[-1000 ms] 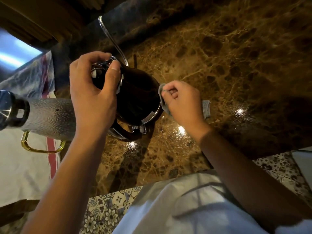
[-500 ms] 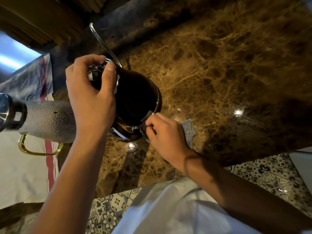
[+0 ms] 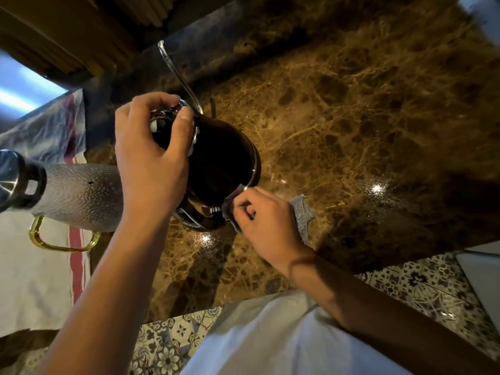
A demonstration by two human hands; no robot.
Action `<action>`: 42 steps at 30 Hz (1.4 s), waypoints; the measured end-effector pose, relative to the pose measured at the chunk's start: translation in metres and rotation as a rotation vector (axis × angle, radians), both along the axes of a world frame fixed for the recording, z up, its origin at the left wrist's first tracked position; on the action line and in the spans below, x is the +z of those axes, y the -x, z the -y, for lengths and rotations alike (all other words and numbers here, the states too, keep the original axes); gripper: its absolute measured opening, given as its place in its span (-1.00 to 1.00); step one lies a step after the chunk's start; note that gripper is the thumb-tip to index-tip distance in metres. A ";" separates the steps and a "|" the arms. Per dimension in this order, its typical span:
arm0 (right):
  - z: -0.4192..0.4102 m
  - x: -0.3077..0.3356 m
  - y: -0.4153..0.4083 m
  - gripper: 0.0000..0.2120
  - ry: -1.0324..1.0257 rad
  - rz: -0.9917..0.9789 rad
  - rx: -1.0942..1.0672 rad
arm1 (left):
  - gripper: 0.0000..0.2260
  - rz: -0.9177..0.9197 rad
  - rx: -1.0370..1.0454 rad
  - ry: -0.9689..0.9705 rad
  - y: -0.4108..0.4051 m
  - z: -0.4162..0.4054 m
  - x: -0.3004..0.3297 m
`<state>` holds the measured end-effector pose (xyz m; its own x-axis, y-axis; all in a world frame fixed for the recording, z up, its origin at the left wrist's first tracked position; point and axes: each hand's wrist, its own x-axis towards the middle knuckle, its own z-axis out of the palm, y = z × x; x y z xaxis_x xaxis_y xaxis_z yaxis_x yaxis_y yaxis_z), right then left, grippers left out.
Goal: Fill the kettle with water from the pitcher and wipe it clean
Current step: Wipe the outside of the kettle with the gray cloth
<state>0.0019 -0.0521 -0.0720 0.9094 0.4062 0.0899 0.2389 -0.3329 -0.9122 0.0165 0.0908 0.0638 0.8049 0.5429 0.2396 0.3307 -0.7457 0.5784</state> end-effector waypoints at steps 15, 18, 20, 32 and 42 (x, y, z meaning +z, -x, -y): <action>-0.006 0.025 -0.110 -0.88 -0.239 -0.383 -0.222 | -0.52 -0.296 -0.324 -0.174 0.000 -0.030 0.031; -0.006 0.012 -0.100 -0.89 -0.060 -0.200 -0.227 | -0.35 -0.301 -0.170 -0.245 0.014 -0.007 0.025; -0.002 0.005 -0.096 -0.87 0.127 -0.049 -0.199 | -0.37 -0.265 -0.203 -0.229 0.015 -0.007 0.023; 0.002 0.016 -0.118 -0.88 0.011 -0.232 -0.236 | -0.37 -0.199 -0.574 0.065 -0.005 -0.054 0.024; 0.028 0.031 -0.131 -0.86 -0.300 -0.530 -0.381 | -0.22 -0.285 -0.369 -0.271 -0.003 -0.032 0.024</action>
